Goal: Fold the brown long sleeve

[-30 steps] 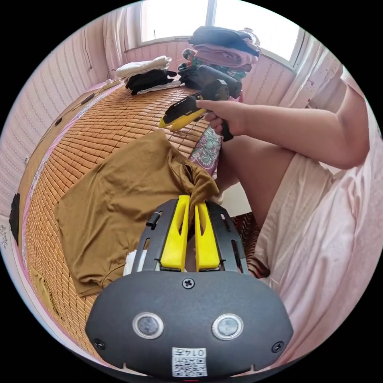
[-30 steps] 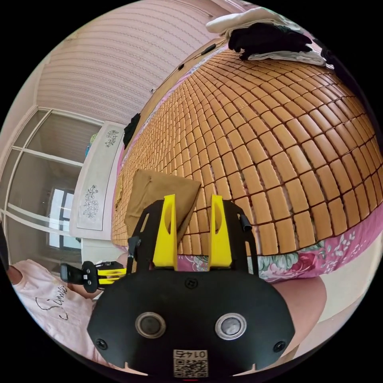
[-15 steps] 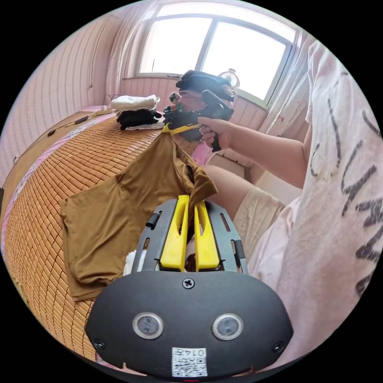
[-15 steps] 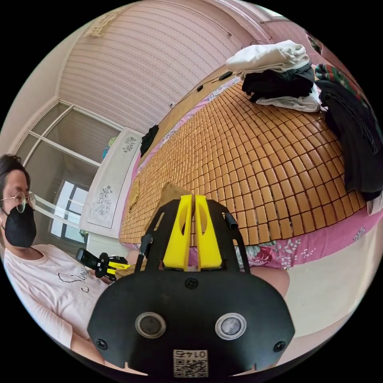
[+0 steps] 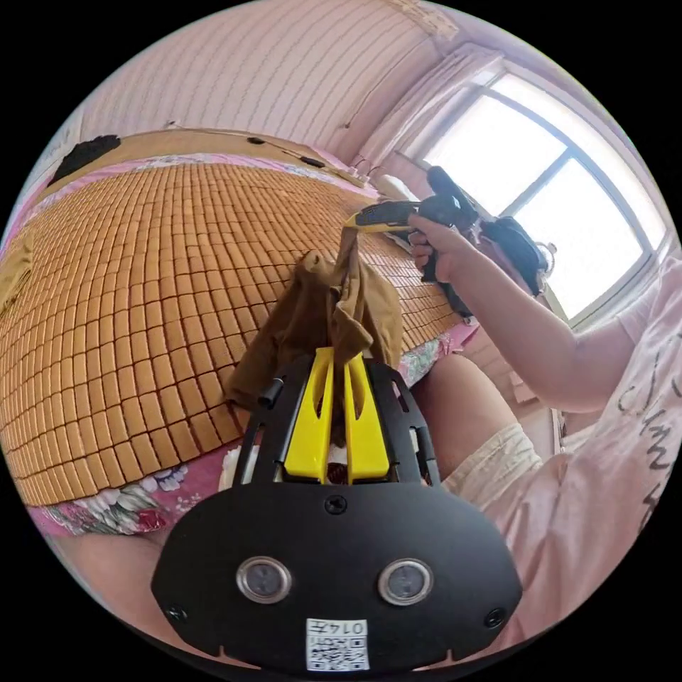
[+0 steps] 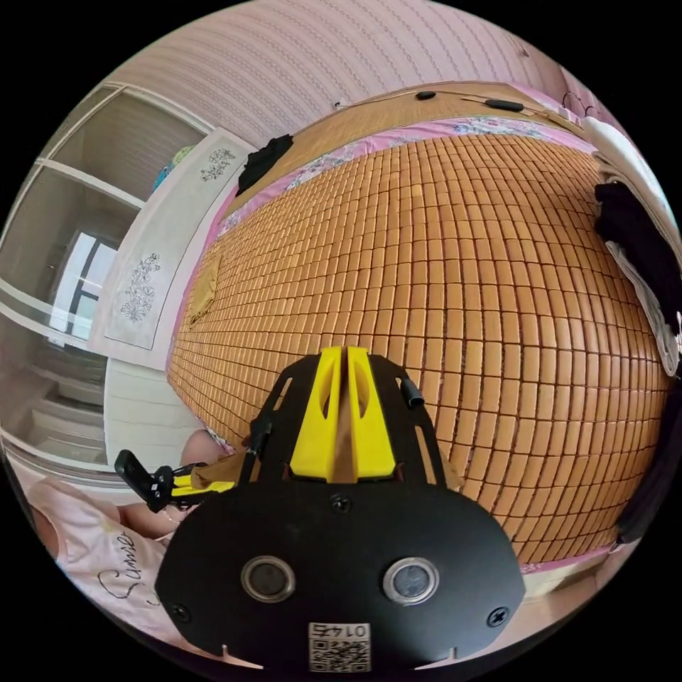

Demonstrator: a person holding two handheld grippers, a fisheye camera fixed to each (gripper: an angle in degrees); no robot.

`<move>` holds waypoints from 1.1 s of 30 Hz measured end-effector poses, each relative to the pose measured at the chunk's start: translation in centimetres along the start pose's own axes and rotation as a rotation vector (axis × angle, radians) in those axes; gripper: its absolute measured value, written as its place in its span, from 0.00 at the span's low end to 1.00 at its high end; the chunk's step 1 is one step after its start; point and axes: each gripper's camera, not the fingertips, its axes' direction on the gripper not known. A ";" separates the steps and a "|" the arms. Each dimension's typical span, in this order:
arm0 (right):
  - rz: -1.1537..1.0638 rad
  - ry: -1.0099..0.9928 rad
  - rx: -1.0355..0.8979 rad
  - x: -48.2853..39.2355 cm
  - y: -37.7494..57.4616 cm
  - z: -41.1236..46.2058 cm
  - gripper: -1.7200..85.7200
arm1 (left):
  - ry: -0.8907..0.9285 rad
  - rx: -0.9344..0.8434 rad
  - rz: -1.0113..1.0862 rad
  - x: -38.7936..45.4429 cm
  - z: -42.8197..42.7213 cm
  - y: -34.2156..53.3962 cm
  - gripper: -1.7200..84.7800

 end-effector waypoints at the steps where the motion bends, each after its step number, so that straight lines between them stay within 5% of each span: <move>1: 0.020 0.045 -0.017 -0.5 -0.6 1.5 0.03 | -0.002 -0.012 -0.031 -0.9 0.3 0.0 0.02; 9: -0.112 0.031 0.038 -4.3 -1.2 0.8 0.05 | -0.018 -0.160 -0.248 -8.1 0.7 1.0 0.07; 14: -0.281 0.278 -0.144 -5.2 0.2 1.6 0.13 | -0.074 -0.185 -0.285 -9.9 -1.2 2.2 0.08; 17: -0.323 0.251 -0.237 -5.3 1.0 2.8 0.17 | -0.065 -0.119 -0.306 -10.1 -2.1 2.1 0.12; 23: -0.409 0.276 -0.253 -8.1 3.0 3.4 0.11 | -0.066 -0.119 -0.309 -10.1 0.4 0.8 0.14; 27: -0.449 0.303 -0.238 -9.3 4.4 2.7 0.07 | -0.104 -0.135 -0.263 -9.7 1.1 0.4 0.04; 33: -0.437 0.174 -0.040 -10.1 8.9 -3.3 0.02 | -0.052 -0.020 -0.135 -7.8 -2.6 0.8 0.01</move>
